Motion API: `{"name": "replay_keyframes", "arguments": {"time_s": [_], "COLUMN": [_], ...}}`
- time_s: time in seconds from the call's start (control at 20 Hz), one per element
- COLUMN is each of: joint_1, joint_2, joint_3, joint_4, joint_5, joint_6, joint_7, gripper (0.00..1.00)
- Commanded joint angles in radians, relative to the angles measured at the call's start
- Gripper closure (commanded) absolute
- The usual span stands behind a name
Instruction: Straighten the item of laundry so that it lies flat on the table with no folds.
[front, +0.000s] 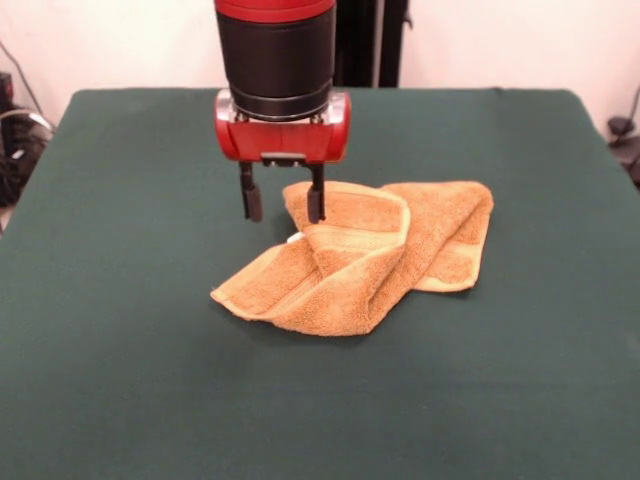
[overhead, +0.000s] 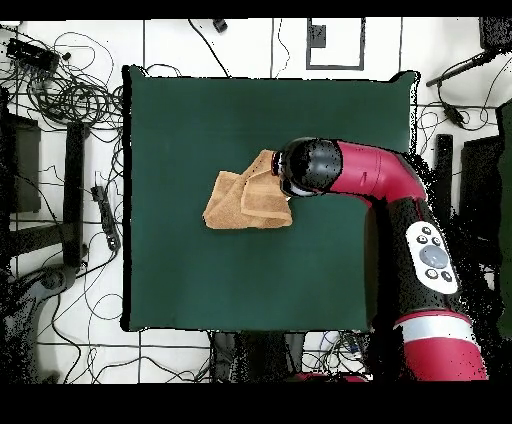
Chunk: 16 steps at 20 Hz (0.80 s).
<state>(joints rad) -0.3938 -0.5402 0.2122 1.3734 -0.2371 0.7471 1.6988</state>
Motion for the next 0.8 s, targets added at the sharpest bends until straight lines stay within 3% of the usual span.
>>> {"name": "replay_keyframes", "arguments": {"time_s": [0.05,0.45,0.8], "joint_1": [0.028,0.026,0.056], "joint_2": [0.051,0.047,0.069], "joint_3": [0.046,0.049,0.059], "joint_4": [0.068,0.094,0.047], "joint_5": [0.007,0.013,0.013], "joint_6": [0.079,0.051,0.074], "joint_7": [0.024,0.044,0.041], "gripper": [0.00,0.00,0.00]}}
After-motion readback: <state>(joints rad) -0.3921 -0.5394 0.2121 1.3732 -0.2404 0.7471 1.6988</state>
